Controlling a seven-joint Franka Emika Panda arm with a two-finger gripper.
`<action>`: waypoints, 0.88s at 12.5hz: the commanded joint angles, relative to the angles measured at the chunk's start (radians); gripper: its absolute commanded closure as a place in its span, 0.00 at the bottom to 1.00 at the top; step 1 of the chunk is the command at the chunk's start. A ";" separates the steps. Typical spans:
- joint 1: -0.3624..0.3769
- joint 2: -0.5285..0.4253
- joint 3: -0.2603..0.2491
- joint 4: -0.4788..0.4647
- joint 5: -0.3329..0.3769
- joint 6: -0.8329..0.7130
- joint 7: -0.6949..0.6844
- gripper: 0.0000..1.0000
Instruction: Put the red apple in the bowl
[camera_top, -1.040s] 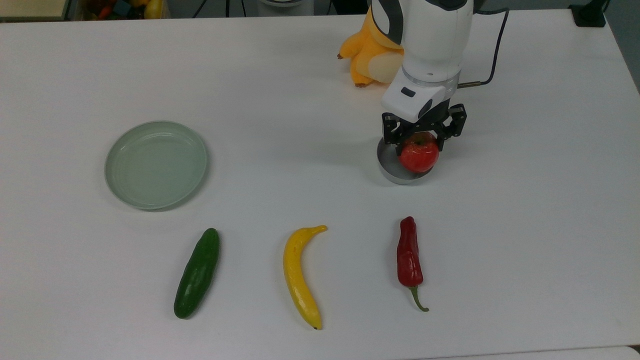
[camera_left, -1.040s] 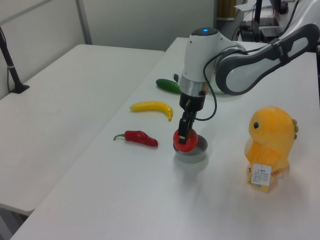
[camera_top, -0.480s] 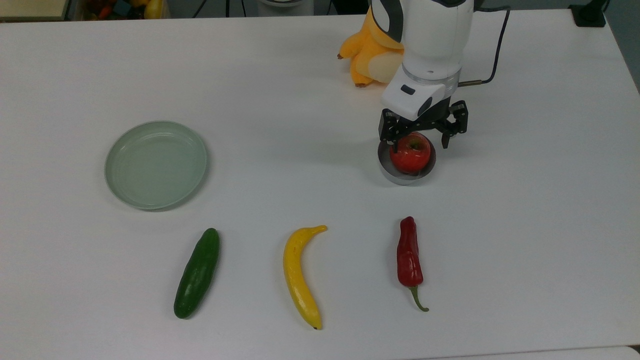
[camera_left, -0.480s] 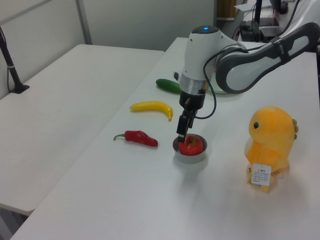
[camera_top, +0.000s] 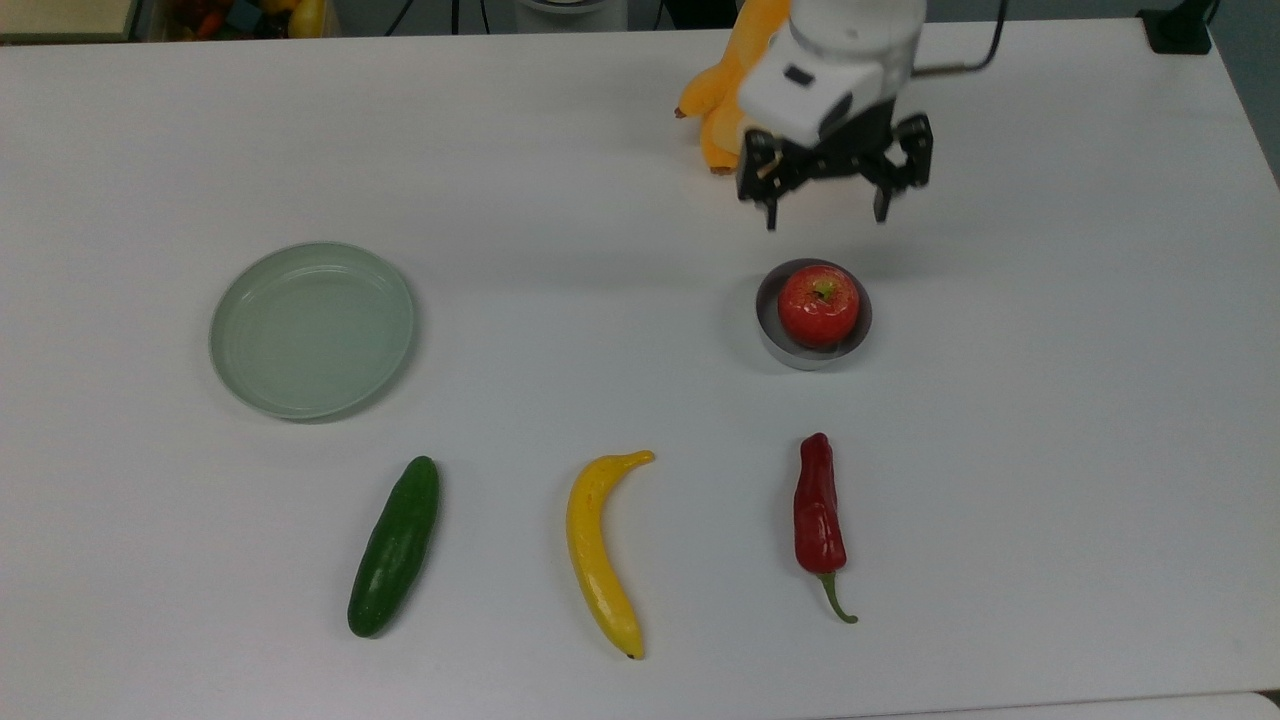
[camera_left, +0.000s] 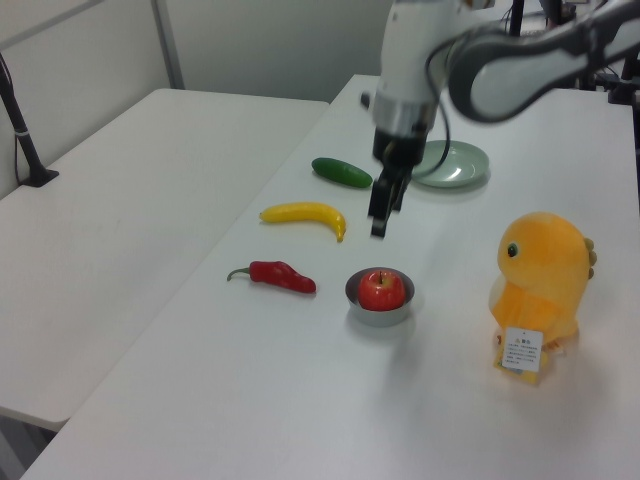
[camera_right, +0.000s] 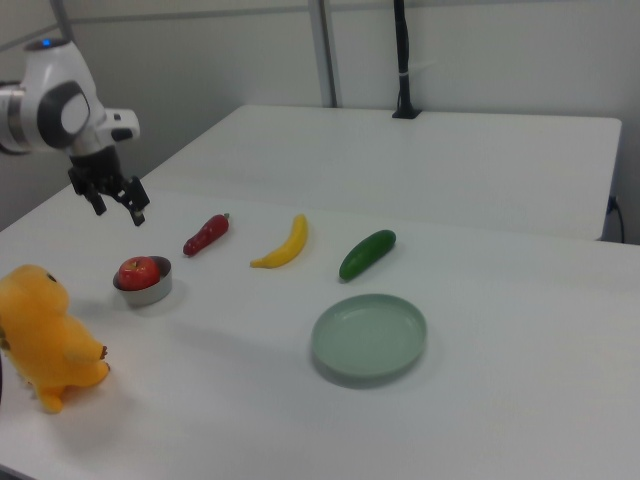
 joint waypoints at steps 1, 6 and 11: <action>-0.022 -0.151 -0.020 -0.025 -0.016 -0.160 0.018 0.00; -0.082 -0.288 -0.048 -0.023 -0.011 -0.335 0.012 0.00; -0.214 -0.378 -0.065 -0.020 0.010 -0.438 0.006 0.00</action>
